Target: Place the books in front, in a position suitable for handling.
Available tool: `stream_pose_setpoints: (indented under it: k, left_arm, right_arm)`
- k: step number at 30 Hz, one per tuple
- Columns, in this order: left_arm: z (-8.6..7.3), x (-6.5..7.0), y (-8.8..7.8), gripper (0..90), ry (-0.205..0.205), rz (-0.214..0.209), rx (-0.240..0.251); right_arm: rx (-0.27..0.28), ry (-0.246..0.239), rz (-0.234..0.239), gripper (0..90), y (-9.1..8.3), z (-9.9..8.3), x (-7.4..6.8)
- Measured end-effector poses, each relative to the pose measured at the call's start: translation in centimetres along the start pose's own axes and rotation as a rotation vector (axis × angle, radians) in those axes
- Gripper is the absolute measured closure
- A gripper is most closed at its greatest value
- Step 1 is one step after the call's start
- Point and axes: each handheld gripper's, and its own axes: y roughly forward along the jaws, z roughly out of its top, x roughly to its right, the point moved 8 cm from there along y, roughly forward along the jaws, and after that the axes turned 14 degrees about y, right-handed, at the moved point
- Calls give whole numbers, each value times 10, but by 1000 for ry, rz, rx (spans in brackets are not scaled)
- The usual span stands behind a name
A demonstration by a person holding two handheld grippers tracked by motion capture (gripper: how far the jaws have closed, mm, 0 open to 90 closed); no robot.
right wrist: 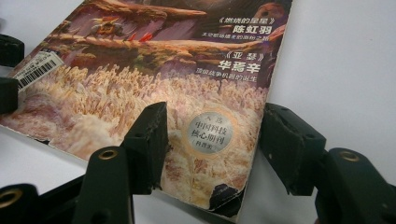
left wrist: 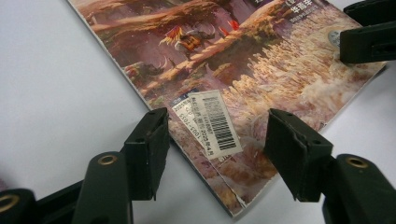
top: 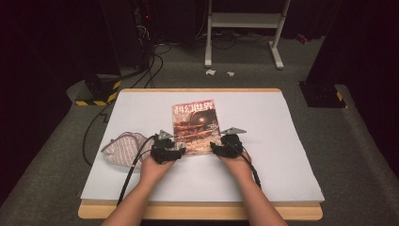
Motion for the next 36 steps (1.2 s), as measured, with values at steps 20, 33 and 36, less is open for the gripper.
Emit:
stream_pose_setpoints:
  k: [20, 33, 36]
  left_arm:
    - [-7, 2, -8, 431, 41, 30, -11]
    - [-1, -9, -1, 387, 18, 31, -32]
    - [6, -18, 8, 372, -12, 36, -39]
  right_arm:
    - [-2, -18, -18, 480, -9, -11, -9]
    - [-6, -30, -5, 412, -1, -2, -9]
    - [-12, -30, -15, 374, 10, 9, -7]
